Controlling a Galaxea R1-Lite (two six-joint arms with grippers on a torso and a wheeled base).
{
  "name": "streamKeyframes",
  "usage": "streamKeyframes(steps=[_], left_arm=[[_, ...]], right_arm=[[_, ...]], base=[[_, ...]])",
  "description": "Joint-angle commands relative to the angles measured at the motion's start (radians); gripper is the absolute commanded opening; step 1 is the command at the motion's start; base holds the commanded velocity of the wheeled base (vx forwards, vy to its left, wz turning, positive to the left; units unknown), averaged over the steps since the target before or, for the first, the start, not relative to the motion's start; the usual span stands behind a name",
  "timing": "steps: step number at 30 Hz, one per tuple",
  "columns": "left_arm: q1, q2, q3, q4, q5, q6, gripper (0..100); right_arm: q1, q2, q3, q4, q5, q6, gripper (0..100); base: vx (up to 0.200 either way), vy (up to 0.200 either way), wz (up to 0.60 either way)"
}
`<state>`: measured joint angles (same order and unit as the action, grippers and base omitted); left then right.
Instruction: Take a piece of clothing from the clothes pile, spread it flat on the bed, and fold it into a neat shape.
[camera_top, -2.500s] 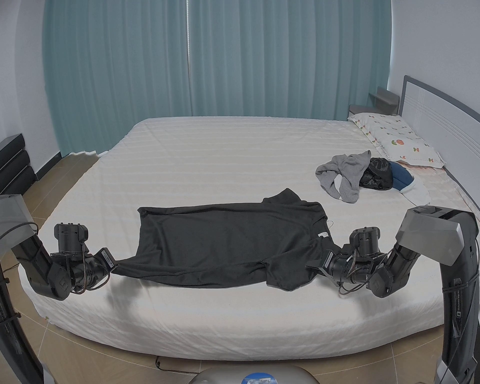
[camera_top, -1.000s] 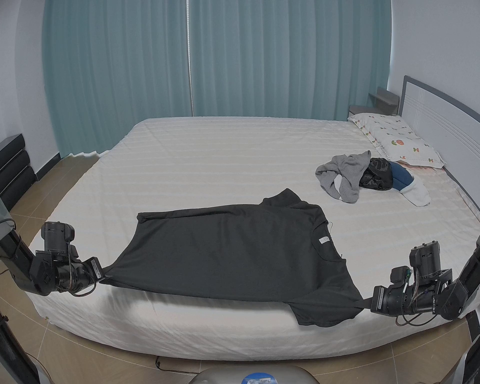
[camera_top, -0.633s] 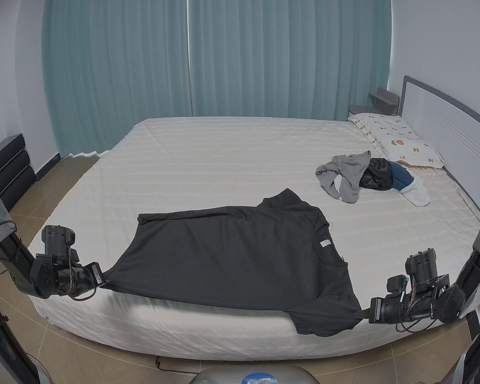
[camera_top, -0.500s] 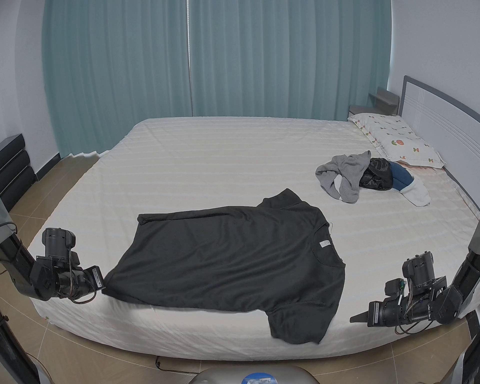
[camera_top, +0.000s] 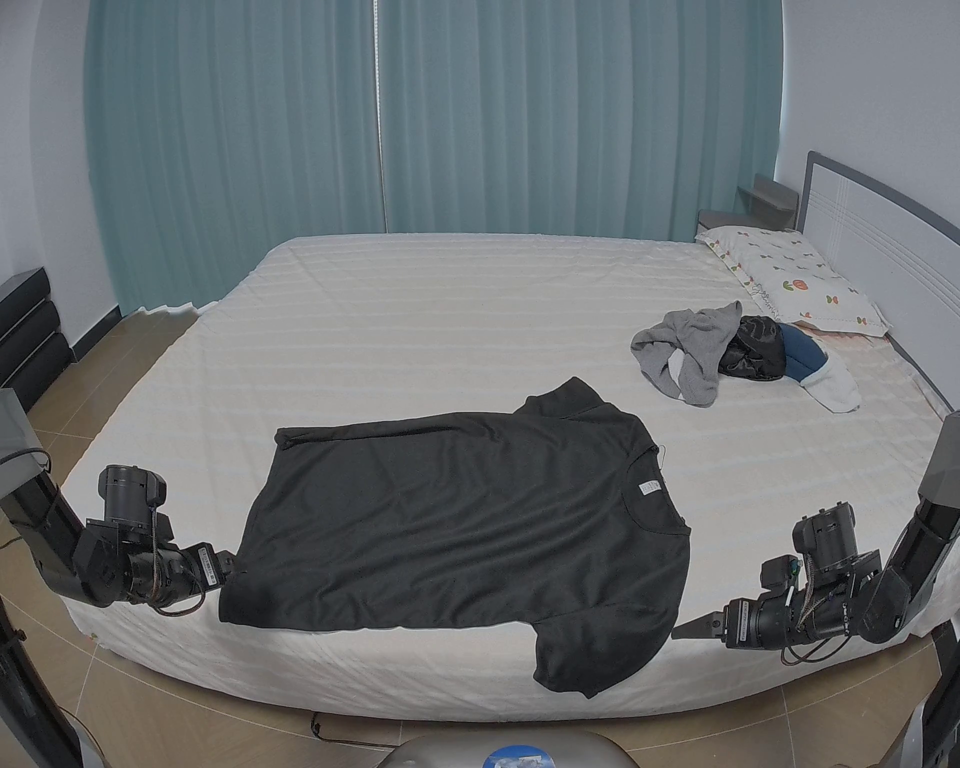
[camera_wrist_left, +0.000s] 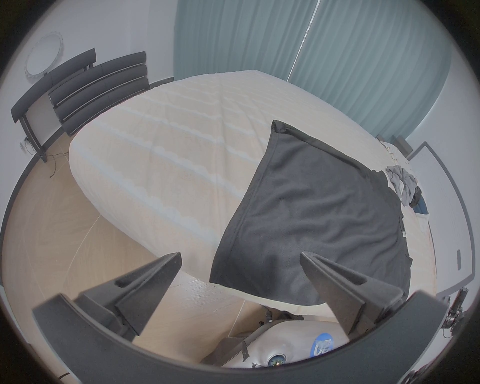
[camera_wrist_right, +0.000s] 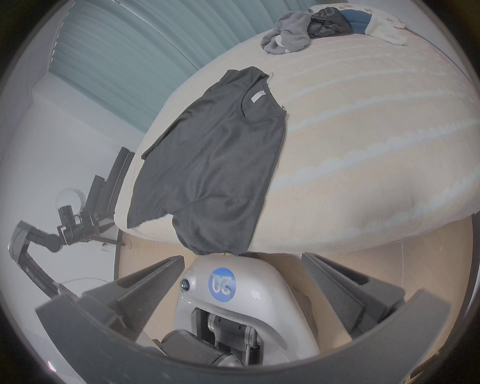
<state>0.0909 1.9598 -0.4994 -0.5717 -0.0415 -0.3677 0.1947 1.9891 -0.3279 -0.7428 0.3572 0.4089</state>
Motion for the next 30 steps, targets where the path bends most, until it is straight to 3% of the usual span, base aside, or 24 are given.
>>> streamKeyframes(steps=[1,6,22,23,30], left_arm=[[-0.003,-0.002,-0.011,-0.002,-0.001,-0.014,100],[-0.005,-0.002,-0.013,-0.004,-0.001,-0.025,100],[-0.005,-0.001,-0.016,-0.004,-0.006,-0.028,100],[-0.005,0.001,-0.016,-0.004,-0.006,-0.028,100],[-0.005,-0.001,-0.018,-0.004,-0.006,-0.027,100]], right_arm=[[-0.003,0.025,-0.031,-0.003,0.002,0.027,100],[0.014,0.089,-0.094,-0.003,0.0,0.097,100],[0.023,0.24,-0.244,-0.061,-0.006,0.212,100],[0.022,0.252,-0.244,-0.087,-0.006,0.212,0],[0.02,0.292,-0.241,-0.17,-0.021,0.243,0]], base=[[0.0,0.0,0.0],[0.0,0.0,0.0],[0.0,0.0,0.0],[0.0,0.0,0.0],[0.0,0.0,0.0]])
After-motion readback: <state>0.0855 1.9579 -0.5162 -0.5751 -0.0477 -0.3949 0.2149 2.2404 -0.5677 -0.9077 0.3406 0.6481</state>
